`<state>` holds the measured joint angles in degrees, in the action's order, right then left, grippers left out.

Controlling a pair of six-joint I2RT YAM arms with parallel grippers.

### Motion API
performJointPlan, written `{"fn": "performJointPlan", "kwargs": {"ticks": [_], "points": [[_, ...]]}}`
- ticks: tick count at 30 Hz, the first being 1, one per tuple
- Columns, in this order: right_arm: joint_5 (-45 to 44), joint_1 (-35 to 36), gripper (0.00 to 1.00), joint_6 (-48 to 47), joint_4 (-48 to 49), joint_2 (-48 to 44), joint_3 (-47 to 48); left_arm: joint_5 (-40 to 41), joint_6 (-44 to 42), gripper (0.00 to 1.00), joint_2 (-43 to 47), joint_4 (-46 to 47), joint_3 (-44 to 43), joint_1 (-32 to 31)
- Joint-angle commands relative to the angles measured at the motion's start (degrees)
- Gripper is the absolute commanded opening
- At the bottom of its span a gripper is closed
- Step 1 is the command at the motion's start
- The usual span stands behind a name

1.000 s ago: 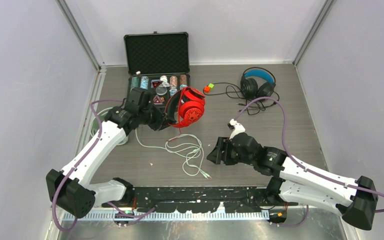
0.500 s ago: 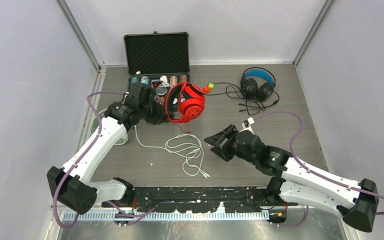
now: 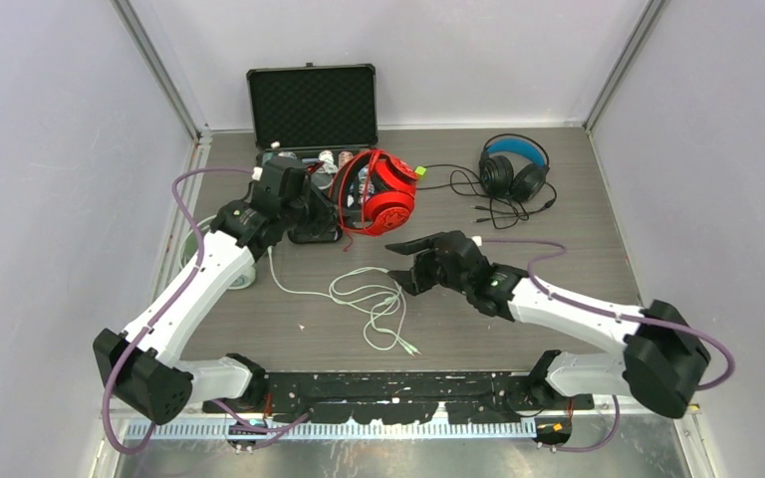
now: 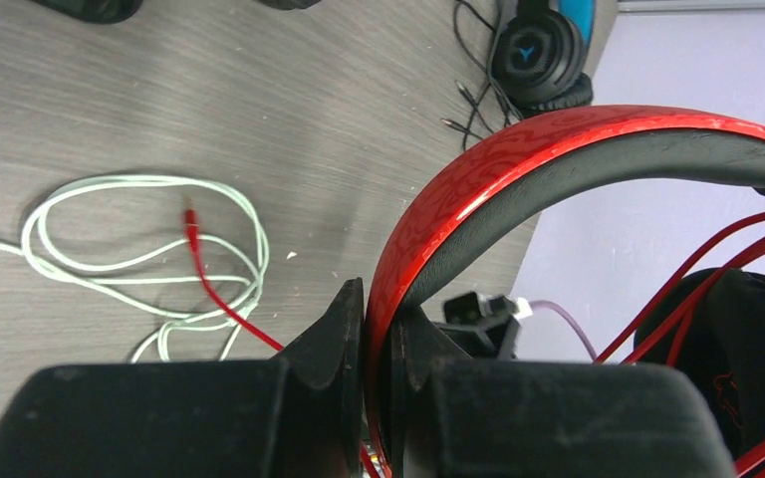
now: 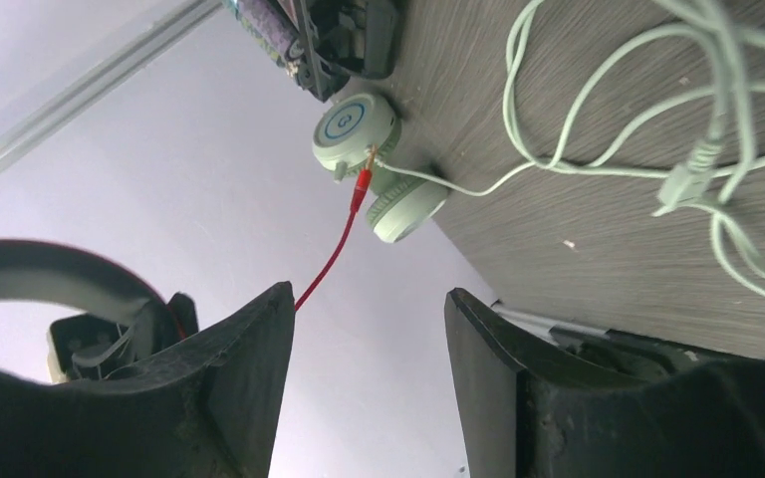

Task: Wrap the headphones
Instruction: Wrap the headphones cable around the headphones.

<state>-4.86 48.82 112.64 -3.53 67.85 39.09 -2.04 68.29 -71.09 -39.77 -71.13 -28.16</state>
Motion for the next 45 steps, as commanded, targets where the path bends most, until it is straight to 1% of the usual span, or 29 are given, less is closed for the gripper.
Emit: {"fn": "performJointPlan", "kwargs": {"ticks": [1, 5, 8, 14, 18, 20, 23, 28, 30, 34, 36, 40, 42, 45], "points": [[7.87, -1.15, 0.62, 10.72, 13.98, 5.61, 2.24, 0.46, -1.55, 0.00, 1.07, 9.78, -1.73, -1.20], [11.08, -2.07, 0.61, 15.70, 23.73, 10.94, 1.59, 1.07, -2.59, 0.00, 0.94, 11.96, -1.46, -2.38], [13.58, -2.47, 0.61, 16.94, 26.41, 14.07, 3.47, 0.88, -3.79, 0.00, 0.95, 13.84, -1.23, -2.81], [18.96, -3.61, 0.60, 19.94, 34.87, 20.80, 6.02, -1.85, -6.18, 0.00, 1.38, 19.05, -0.51, -3.29], [20.33, -3.82, 0.59, 20.95, 37.74, 22.71, 6.55, -2.59, -7.75, 0.00, 2.47, 21.52, 0.17, -3.30], [20.27, -3.86, 0.53, 21.16, 38.45, 23.07, 6.72, -2.71, -8.43, 0.00, 3.01, 22.85, 0.64, -3.38], [20.25, -3.85, 0.41, 21.15, 40.05, 23.89, 6.88, -2.70, -8.28, 0.00, 3.34, 23.68, 1.08, -3.39], [20.10, -3.83, 0.12, 21.65, 44.59, 25.55, 5.84, -2.08, -8.40, 0.00, 3.14, 23.79, 0.88, -3.46], [19.40, -3.82, 0.01, 21.83, 46.59, 25.88, 4.42, -0.58, -9.82, 0.00, 3.08, 22.09, -0.52, -3.41], [18.41, -3.88, 0.01, 20.43, 47.19, 25.27, 1.80, 6.59, -15.56, 0.00, 1.88, 16.67, -6.14, -3.39], [18.65, -3.88, 0.00, 19.50, 46.61, 25.09, 1.32, 8.99, -17.66, 0.00, 1.19, 16.15, -8.58, -3.30], [18.75, -3.82, 0.00, 19.17, 49.48, 25.73, 0.39, 13.01, -19.67, 0.00, -0.42, 14.88, -11.65, -3.26], [18.69, -3.77, 0.01, 19.07, 50.02, 25.54, -0.10, 13.93, -19.74, 0.00, -1.20, 14.22, -12.44, -2.74], [17.75, -3.83, 0.00, 18.62, 51.28, 25.15, -1.62, 13.14, -19.25, 0.00, -1.19, 14.04, -12.95, -2.10]]}}
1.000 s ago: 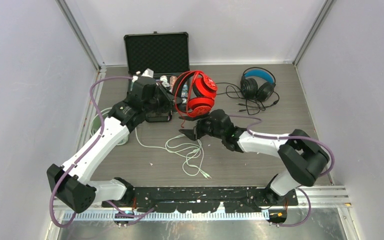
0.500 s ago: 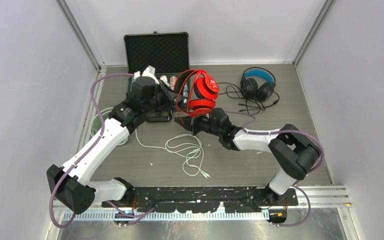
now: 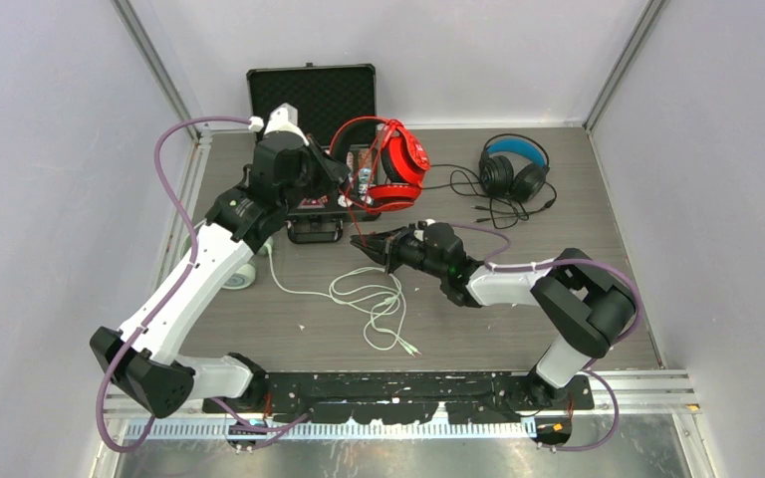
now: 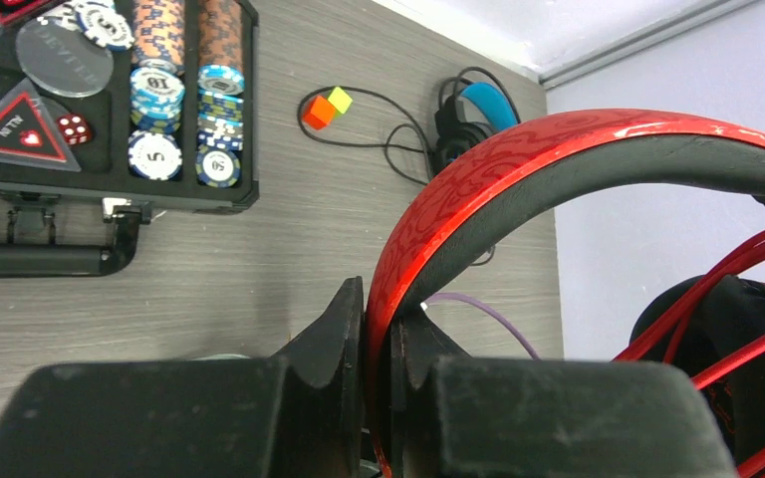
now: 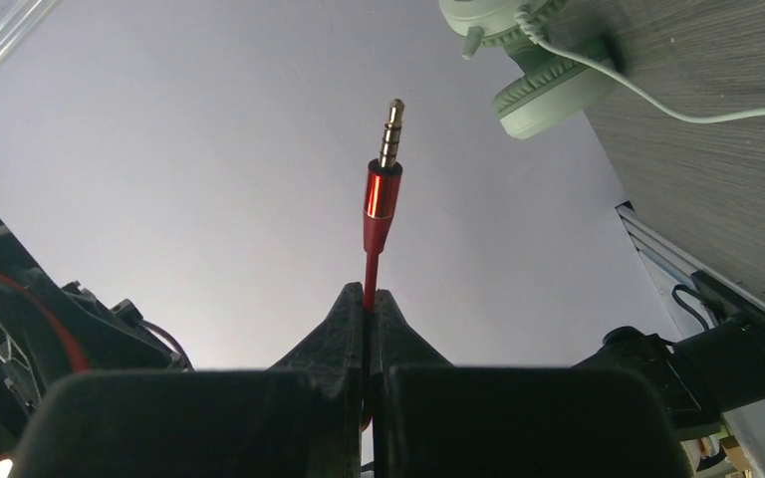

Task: Wrap the headphones
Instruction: Wrap the headphones cable around the headphones.

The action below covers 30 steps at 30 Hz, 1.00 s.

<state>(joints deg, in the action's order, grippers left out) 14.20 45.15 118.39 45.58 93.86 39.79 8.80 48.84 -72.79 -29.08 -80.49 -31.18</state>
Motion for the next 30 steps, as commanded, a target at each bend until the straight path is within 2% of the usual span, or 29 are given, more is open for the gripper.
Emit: {"fn": "performJointPlan", "kwargs": {"ticks": [1, 6, 16, 27, 30], "points": [[-1.76, -0.28, 0.00, 12.65, 2.76, -0.83, -2.83, 2.43, 0.06, 0.00, 0.54, 2.93, -3.87, 0.99], [-1.68, -0.27, 0.01, 9.42, 3.31, -1.06, -1.92, 4.28, -2.47, 0.00, 0.36, -0.05, -5.67, 1.30], [-1.06, -0.22, 0.01, 4.64, 1.82, -2.54, -0.73, 13.60, -5.66, 0.00, -0.73, -5.13, -8.72, 2.31], [-2.48, -0.38, 0.01, 1.70, 4.00, -1.75, -1.69, 8.83, -3.79, 0.00, -3.31, -13.58, -15.85, 3.34], [-2.97, -2.02, 0.00, -0.50, 3.40, -1.95, -2.56, 3.10, -4.39, 0.00, -3.20, -15.10, -16.44, 4.92]]}}
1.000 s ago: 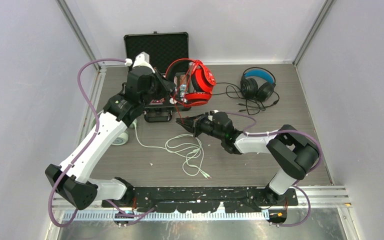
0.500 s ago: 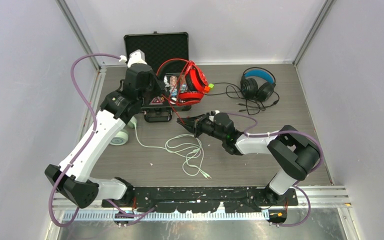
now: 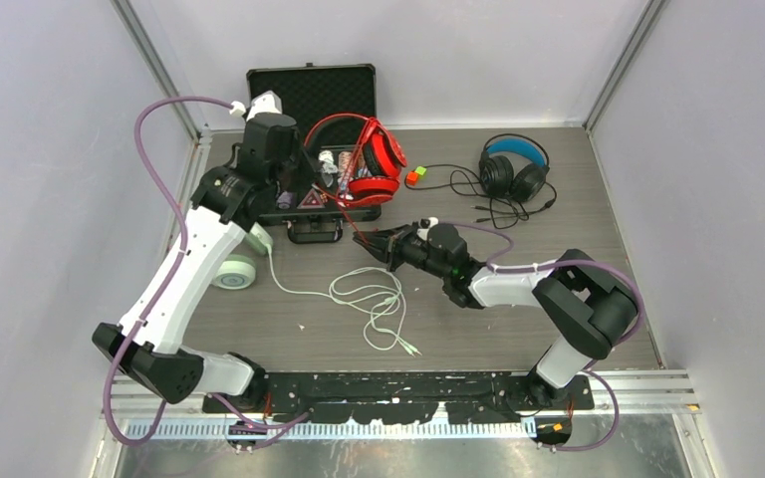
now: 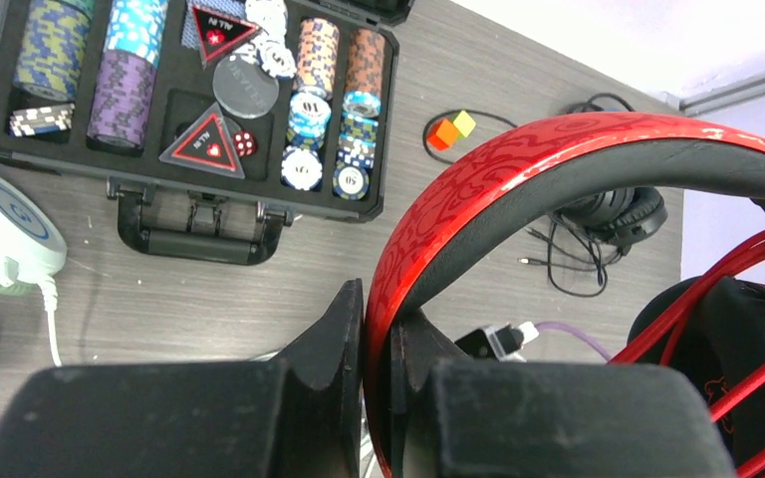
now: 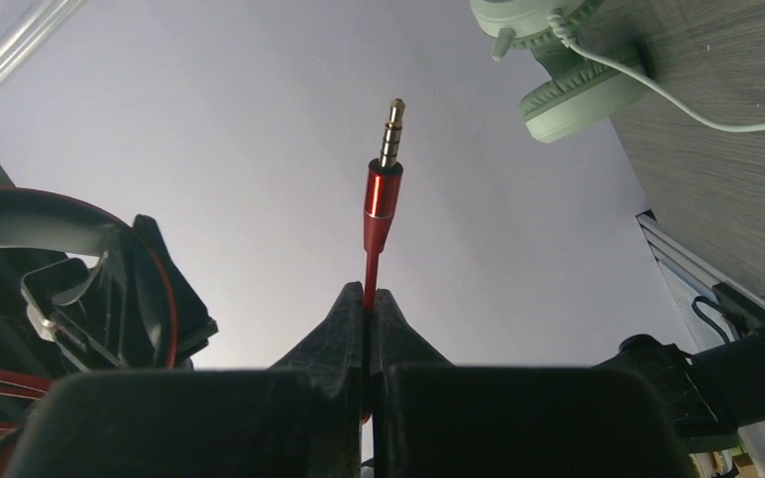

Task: Wrap the headphones
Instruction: Wrap the headphones cable around the headphones.

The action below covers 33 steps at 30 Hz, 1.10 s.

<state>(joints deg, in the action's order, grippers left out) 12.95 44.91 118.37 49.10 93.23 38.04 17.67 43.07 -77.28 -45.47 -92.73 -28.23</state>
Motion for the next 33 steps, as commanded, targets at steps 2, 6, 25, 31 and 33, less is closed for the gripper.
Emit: {"fn": "performJointPlan", "kwargs": {"ticks": [2, 6, 25, 31, 33], "points": [[-1.95, -3.97, 0.00, -2.53, -0.43, -1.77, -2.04, -9.72, 0.09, 0.00, 1.24, -0.97, -4.83, 2.42], [-1.80, -8.60, 0.00, -9.76, -6.19, -5.33, -2.99, -13.05, -3.13, 0.00, 0.47, -10.12, -6.35, 2.90], [-3.07, -15.61, 0.00, -46.19, -25.34, -23.73, -0.08, -33.21, -42.15, 0.00, 0.02, -9.12, 2.44, 3.09], [-12.24, -15.81, 0.00, -55.74, -30.42, -30.60, -3.63, -36.00, -47.37, 0.00, -2.82, -1.46, 9.10, 2.80], [-14.59, -15.88, 0.00, -58.87, -32.02, -31.19, -3.69, -35.89, -47.27, 0.00, -5.45, 1.57, 9.71, 2.07]]}}
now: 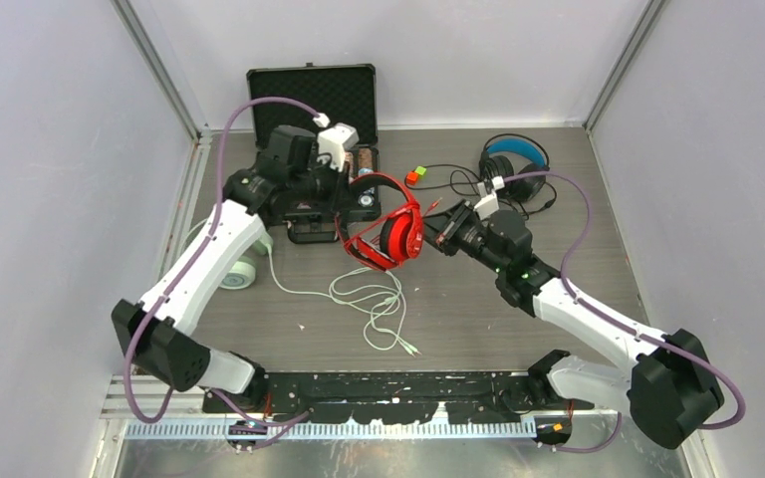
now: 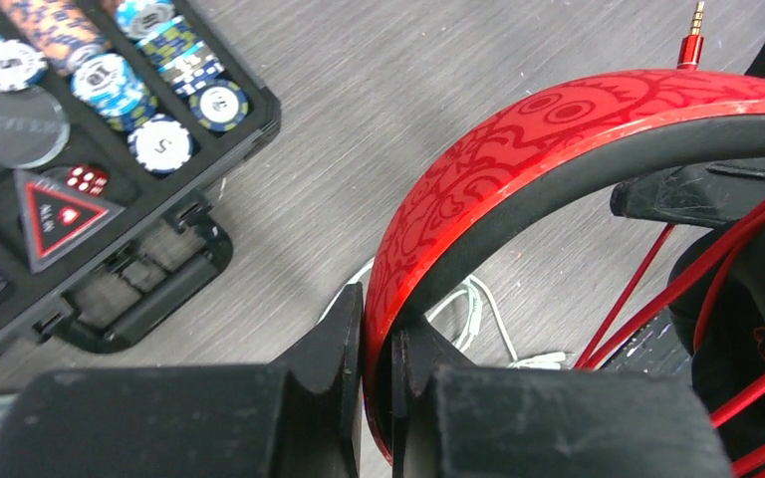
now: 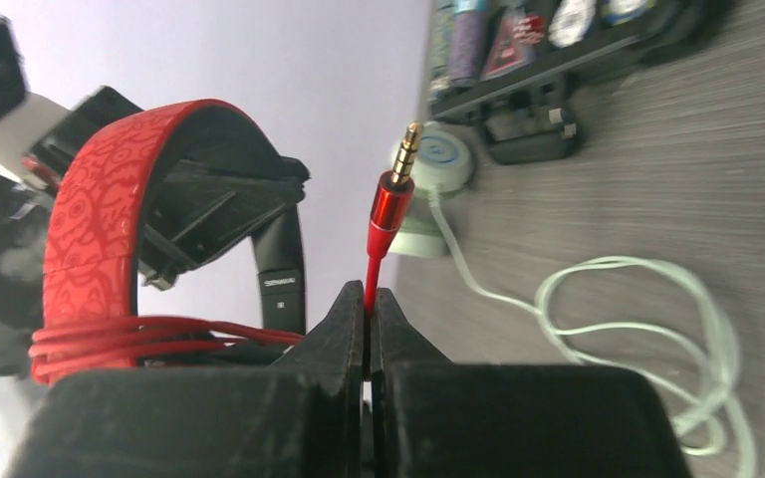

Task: Wrap the headphones
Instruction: Wrap the headphones cable around the headphones.

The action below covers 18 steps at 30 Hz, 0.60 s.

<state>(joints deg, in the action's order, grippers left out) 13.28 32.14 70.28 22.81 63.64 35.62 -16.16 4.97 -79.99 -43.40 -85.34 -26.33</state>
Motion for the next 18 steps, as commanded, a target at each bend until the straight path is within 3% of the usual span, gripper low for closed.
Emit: {"fn": "performJointPlan", "kwargs": {"ticks": [1, 7, 18], "points": [[-16.33, -3.25, 0.00, -12.02, -7.10, -1.73, -1.18, -1.80, -9.11, 0.00, -5.18, 0.43, 1.84, -0.30], [-21.05, -6.95, 0.00, -16.85, -9.67, -2.43, -3.79, 2.46, -7.95, 0.00, -16.63, 5.74, -0.96, -3.43], [-22.11, -13.91, 0.00, -22.63, -5.66, 1.34, -10.03, 1.37, -11.81, 0.00, -39.40, 14.95, -10.20, -9.02]]}}
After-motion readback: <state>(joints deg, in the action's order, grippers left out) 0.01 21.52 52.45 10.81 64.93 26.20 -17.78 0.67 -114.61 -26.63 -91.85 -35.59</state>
